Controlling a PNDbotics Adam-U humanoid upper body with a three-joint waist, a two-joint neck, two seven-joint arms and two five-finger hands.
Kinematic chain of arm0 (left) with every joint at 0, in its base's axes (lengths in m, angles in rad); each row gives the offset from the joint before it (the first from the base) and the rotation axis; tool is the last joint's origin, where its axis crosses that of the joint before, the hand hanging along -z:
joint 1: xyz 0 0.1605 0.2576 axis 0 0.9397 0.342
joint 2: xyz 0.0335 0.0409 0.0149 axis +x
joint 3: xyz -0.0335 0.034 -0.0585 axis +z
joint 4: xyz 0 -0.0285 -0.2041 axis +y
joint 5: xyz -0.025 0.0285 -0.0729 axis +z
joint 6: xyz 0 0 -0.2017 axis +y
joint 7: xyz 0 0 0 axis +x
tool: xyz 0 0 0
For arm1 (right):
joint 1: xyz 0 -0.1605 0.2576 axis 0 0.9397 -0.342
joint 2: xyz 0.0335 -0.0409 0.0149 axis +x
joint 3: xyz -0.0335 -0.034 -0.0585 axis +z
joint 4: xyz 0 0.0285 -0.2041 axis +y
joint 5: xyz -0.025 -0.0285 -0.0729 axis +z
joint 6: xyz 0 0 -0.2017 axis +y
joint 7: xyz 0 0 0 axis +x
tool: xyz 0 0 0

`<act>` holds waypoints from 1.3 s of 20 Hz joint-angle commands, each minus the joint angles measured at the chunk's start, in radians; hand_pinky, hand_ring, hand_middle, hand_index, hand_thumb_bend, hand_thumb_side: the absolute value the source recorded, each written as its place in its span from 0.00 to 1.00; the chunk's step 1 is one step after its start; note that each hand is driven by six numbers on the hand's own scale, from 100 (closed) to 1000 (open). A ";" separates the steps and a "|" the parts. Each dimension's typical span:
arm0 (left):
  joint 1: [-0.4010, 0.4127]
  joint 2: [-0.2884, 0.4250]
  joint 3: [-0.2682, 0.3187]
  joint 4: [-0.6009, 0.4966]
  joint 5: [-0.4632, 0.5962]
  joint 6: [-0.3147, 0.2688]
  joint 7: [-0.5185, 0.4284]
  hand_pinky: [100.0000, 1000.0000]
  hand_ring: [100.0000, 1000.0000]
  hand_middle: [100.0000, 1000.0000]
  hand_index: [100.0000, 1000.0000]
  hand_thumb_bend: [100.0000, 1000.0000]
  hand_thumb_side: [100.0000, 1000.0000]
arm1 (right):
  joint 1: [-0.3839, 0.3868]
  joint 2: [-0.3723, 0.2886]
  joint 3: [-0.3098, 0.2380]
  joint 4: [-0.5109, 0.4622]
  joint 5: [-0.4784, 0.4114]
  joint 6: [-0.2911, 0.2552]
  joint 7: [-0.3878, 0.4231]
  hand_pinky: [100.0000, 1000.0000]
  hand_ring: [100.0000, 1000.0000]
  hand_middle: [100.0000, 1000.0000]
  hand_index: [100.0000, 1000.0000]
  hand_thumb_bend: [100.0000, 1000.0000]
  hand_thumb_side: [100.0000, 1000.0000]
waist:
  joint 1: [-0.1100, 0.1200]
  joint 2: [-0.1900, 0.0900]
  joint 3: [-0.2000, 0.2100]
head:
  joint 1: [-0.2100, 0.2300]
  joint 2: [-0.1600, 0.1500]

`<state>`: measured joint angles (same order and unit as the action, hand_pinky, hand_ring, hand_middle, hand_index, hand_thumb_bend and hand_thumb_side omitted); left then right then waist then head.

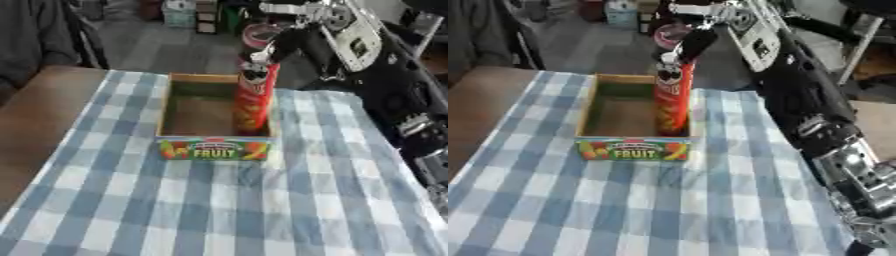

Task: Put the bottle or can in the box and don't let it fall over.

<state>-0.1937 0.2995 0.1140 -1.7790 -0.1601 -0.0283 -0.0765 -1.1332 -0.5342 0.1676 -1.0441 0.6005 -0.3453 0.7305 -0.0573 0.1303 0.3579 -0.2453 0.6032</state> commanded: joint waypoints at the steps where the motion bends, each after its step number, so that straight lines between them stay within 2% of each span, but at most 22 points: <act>1: -0.013 0.011 0.003 -0.017 0.003 -0.001 -0.001 0.77 0.71 0.71 0.84 0.54 0.56 | -0.018 -0.010 -0.002 -0.004 0.022 -0.031 0.030 0.75 0.83 0.90 0.97 0.21 0.35 | 0.008 -0.010 0.000 | -0.001 -0.003; 2: -0.013 0.011 0.003 -0.017 0.002 -0.001 -0.001 0.77 0.71 0.71 0.84 0.54 0.56 | -0.017 -0.009 -0.001 -0.004 0.023 -0.041 0.038 0.76 0.84 0.90 0.98 0.21 0.36 | 0.008 -0.010 -0.001 | 0.000 -0.004; 3: -0.012 0.011 0.003 -0.017 0.002 -0.001 -0.001 0.77 0.71 0.71 0.84 0.54 0.56 | -0.016 -0.009 -0.001 -0.005 0.022 -0.050 0.045 0.86 0.92 0.96 1.00 0.24 0.38 | 0.008 -0.010 -0.001 | 0.001 -0.004; 5: -0.011 0.012 0.004 -0.016 0.002 0.000 0.000 0.77 0.71 0.71 0.84 0.54 0.56 | -0.014 -0.011 -0.001 -0.010 0.012 -0.062 0.055 0.94 0.99 1.00 1.00 0.26 0.40 | 0.009 -0.010 -0.003 | 0.003 -0.002; 7: -0.011 0.012 0.005 -0.016 0.001 -0.001 0.001 0.77 0.71 0.71 0.84 0.54 0.56 | -0.014 -0.014 -0.003 -0.017 -0.007 -0.068 0.065 0.97 1.00 1.00 1.00 0.26 0.41 | 0.009 -0.012 -0.005 | 0.005 -0.001; 11: -0.007 0.013 0.006 -0.015 0.001 0.000 0.002 0.77 0.71 0.71 0.84 0.54 0.56 | -0.011 -0.026 -0.007 -0.051 -0.069 -0.067 0.071 0.98 1.00 1.00 1.00 0.26 0.41 | 0.011 -0.016 -0.012 | 0.012 0.004; 17: 0.007 0.018 0.012 -0.012 -0.001 0.000 0.008 0.77 0.71 0.70 0.84 0.54 0.56 | 0.004 -0.085 -0.034 -0.162 -0.227 -0.042 0.042 0.97 1.00 1.00 1.00 0.24 0.41 | 0.014 -0.030 -0.040 | 0.039 0.022; 19: 0.013 0.019 0.016 -0.011 -0.001 0.001 0.012 0.77 0.71 0.70 0.84 0.54 0.56 | 0.030 -0.124 -0.058 -0.228 -0.298 -0.031 -0.003 0.92 0.99 0.99 1.00 0.22 0.40 | 0.014 -0.035 -0.059 | 0.052 0.027; 21: 0.019 0.021 0.021 -0.010 -0.003 0.002 0.017 0.77 0.71 0.70 0.84 0.54 0.56 | 0.090 -0.182 -0.098 -0.313 -0.378 -0.005 -0.090 0.89 0.96 0.98 1.00 0.21 0.39 | 0.013 -0.039 -0.079 | 0.066 0.035; 24: 0.027 0.023 0.030 -0.009 -0.006 0.004 0.028 0.77 0.72 0.71 0.84 0.54 0.56 | 0.239 -0.274 -0.172 -0.440 -0.491 0.052 -0.266 0.86 0.93 0.95 1.00 0.19 0.37 | 0.012 -0.039 -0.112 | 0.083 0.038; 26: 0.030 0.023 0.033 -0.009 -0.008 0.005 0.033 0.77 0.72 0.71 0.84 0.54 0.56 | 0.349 -0.316 -0.215 -0.488 -0.562 0.088 -0.373 0.84 0.91 0.93 1.00 0.18 0.36 | 0.011 -0.039 -0.134 | 0.094 0.040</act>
<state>-0.1578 0.3001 0.1344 -1.7755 -0.1658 -0.0233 -0.0508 -0.7769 -0.7882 -0.0088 -1.4816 0.0854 -0.2770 0.4211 -0.0514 0.1075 0.2203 -0.1601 0.6398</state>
